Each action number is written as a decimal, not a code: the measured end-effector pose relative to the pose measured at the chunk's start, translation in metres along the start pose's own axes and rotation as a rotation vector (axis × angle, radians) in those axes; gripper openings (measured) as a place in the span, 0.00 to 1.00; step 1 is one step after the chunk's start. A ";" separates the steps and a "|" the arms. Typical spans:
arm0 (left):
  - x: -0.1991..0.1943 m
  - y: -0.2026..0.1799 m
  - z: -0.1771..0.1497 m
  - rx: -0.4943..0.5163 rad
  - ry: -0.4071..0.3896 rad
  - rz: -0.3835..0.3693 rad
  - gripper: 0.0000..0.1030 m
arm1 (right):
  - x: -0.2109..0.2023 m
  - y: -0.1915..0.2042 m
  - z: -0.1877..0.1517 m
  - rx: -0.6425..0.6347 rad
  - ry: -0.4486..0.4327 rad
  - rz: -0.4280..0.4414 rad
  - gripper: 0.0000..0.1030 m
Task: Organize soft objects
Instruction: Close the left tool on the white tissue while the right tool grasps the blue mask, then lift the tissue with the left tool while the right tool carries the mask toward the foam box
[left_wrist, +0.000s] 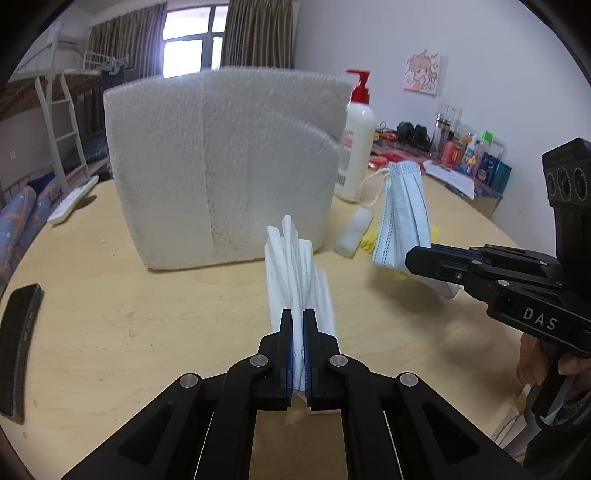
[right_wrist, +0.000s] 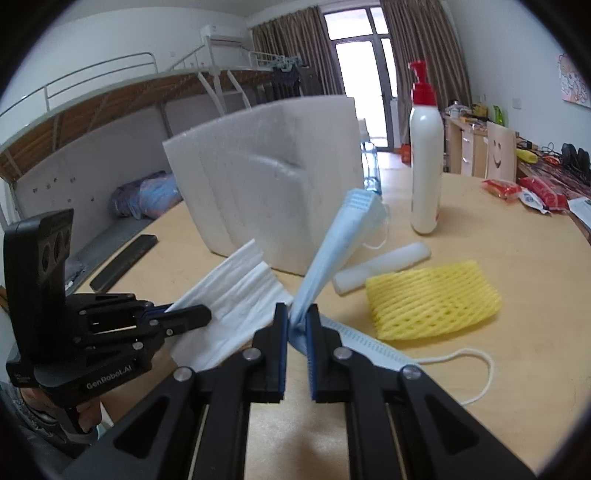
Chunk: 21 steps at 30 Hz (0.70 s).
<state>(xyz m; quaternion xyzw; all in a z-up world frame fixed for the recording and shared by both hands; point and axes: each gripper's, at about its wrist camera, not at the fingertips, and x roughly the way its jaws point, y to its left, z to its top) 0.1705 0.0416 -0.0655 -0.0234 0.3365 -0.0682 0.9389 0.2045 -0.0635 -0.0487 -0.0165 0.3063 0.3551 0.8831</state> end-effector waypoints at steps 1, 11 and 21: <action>-0.002 0.000 0.000 0.001 -0.009 0.004 0.04 | -0.002 0.001 0.000 -0.002 -0.003 -0.002 0.11; -0.040 -0.013 0.001 0.015 -0.133 0.005 0.04 | -0.028 0.010 -0.003 0.006 -0.092 -0.045 0.11; -0.068 -0.018 -0.003 0.024 -0.206 0.031 0.04 | -0.054 0.007 -0.007 0.078 -0.158 -0.082 0.11</action>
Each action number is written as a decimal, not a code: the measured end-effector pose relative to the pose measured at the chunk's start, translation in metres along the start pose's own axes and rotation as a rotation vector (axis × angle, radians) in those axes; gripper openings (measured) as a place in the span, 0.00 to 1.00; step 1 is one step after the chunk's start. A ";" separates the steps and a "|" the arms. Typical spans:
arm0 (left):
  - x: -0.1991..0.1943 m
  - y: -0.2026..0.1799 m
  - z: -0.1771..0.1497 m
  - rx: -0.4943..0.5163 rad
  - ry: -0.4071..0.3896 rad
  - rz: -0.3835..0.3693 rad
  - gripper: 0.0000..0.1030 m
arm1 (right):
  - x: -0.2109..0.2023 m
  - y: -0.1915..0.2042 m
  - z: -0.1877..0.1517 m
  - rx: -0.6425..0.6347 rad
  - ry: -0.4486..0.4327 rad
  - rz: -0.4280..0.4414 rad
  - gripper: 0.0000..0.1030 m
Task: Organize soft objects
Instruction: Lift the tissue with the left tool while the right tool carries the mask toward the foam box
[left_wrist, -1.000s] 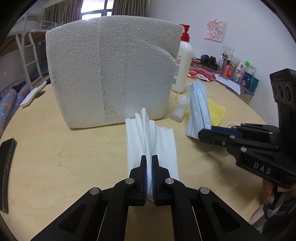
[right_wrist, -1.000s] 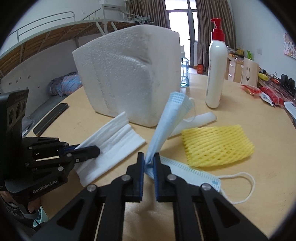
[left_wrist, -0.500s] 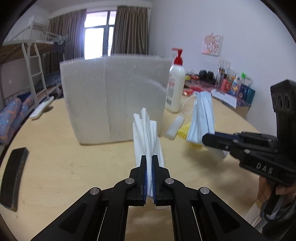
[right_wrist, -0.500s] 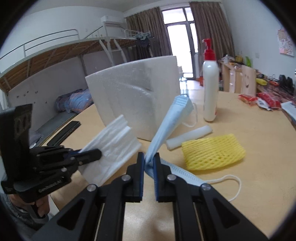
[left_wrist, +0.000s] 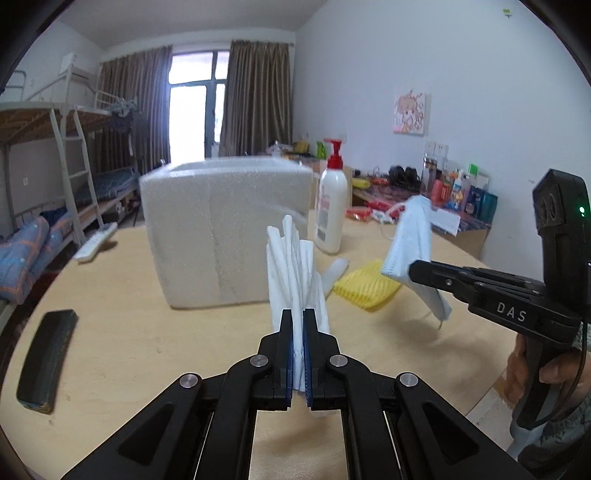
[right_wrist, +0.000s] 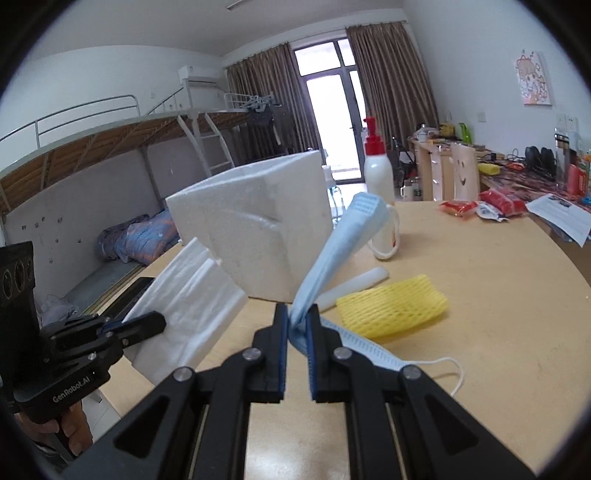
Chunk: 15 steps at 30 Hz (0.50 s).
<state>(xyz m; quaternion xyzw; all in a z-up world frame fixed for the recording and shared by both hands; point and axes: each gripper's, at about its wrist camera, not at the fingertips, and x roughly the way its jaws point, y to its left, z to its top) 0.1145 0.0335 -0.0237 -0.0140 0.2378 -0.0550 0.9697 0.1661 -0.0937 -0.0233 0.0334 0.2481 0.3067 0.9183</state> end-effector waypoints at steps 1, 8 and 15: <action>-0.002 -0.001 0.002 0.000 -0.011 0.007 0.04 | -0.004 0.001 0.000 -0.001 -0.010 -0.011 0.11; -0.019 -0.007 0.010 0.006 -0.078 0.040 0.04 | -0.028 0.018 0.004 -0.050 -0.065 -0.040 0.11; -0.045 -0.012 0.019 0.033 -0.155 0.057 0.04 | -0.046 0.031 0.010 -0.081 -0.122 -0.033 0.11</action>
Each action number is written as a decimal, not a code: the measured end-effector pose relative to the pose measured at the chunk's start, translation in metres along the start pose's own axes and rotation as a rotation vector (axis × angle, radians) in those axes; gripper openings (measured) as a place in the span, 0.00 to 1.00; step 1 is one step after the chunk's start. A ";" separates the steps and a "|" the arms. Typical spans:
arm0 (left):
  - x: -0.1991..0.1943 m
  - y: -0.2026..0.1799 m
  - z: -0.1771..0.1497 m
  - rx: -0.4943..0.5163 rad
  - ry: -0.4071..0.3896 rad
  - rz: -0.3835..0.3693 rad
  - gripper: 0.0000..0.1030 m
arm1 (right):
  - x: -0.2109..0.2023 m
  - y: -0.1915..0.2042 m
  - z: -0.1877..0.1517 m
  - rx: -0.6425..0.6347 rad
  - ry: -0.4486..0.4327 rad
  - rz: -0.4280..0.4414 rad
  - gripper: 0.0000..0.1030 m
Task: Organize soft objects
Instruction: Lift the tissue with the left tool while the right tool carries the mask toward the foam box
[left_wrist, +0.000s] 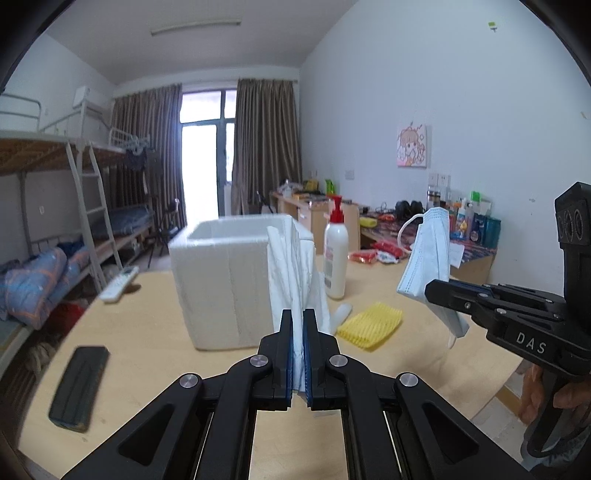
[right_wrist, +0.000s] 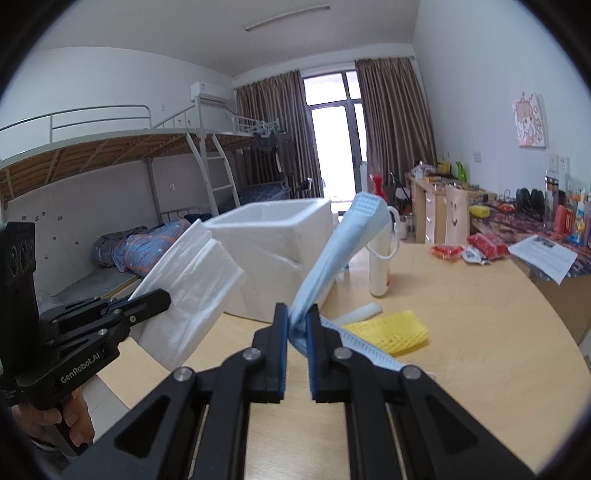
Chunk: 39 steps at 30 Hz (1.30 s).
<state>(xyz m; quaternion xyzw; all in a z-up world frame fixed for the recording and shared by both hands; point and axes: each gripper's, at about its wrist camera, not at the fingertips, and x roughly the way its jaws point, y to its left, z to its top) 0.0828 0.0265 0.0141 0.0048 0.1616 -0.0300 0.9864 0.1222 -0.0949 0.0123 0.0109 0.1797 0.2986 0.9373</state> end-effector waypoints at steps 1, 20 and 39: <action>-0.005 0.000 0.003 0.003 -0.016 0.006 0.04 | -0.002 0.001 0.002 -0.005 -0.007 0.004 0.11; -0.045 0.012 0.016 0.000 -0.127 0.101 0.04 | -0.019 0.023 0.025 -0.092 -0.102 0.065 0.11; -0.037 0.034 0.026 -0.033 -0.109 0.147 0.04 | 0.010 0.037 0.037 -0.128 -0.078 0.141 0.11</action>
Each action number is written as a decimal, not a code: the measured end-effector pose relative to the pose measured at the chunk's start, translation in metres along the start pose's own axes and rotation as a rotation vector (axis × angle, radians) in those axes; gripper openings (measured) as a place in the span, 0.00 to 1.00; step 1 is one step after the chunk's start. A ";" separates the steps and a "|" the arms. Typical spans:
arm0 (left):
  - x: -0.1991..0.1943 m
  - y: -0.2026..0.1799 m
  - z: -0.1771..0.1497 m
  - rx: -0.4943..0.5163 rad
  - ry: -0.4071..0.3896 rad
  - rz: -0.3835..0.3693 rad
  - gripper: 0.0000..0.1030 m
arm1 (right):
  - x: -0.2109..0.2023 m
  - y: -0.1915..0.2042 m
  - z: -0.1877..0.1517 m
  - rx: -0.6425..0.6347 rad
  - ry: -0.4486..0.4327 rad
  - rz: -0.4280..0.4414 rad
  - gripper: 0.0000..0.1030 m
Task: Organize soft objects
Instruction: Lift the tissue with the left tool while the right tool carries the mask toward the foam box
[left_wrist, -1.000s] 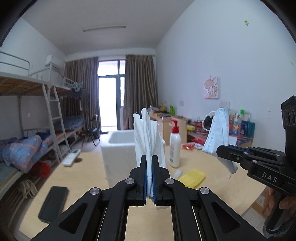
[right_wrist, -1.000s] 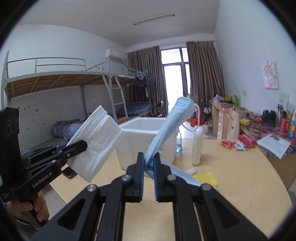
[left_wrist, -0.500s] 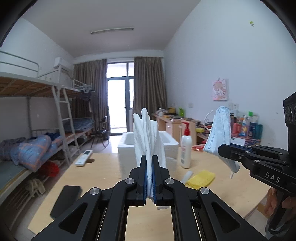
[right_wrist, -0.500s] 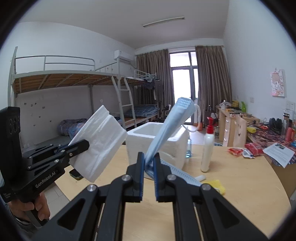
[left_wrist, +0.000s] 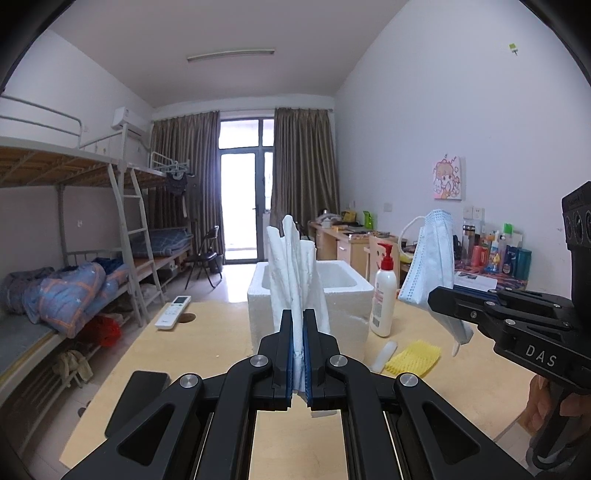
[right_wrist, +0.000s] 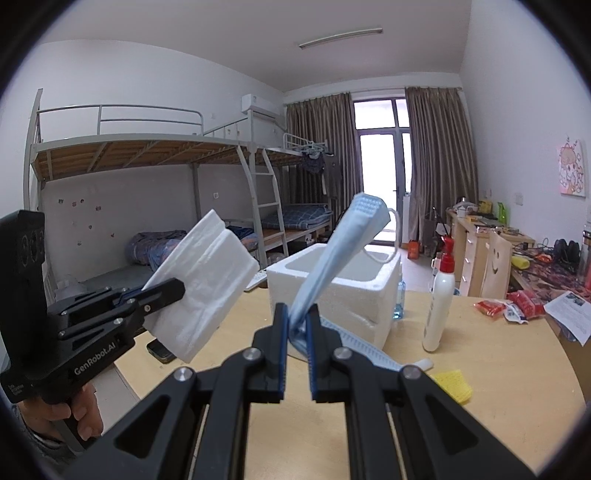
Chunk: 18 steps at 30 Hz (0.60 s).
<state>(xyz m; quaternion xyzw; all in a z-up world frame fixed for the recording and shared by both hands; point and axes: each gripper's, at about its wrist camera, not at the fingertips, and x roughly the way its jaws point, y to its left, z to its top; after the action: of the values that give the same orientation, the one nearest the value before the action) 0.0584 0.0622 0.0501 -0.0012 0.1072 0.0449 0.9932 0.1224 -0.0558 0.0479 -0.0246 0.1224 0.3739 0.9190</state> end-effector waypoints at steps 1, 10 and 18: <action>-0.001 0.000 -0.001 0.002 0.001 0.001 0.04 | 0.001 -0.001 0.002 -0.001 0.000 0.002 0.11; 0.023 0.001 0.018 0.006 0.002 0.003 0.04 | 0.026 -0.014 0.022 -0.003 0.012 0.013 0.11; 0.048 0.000 0.034 0.027 -0.003 -0.010 0.04 | 0.044 -0.021 0.037 -0.010 0.008 0.016 0.11</action>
<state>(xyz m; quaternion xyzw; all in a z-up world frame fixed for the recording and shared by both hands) 0.1121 0.0668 0.0732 0.0117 0.1063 0.0386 0.9935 0.1749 -0.0354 0.0716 -0.0298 0.1244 0.3816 0.9155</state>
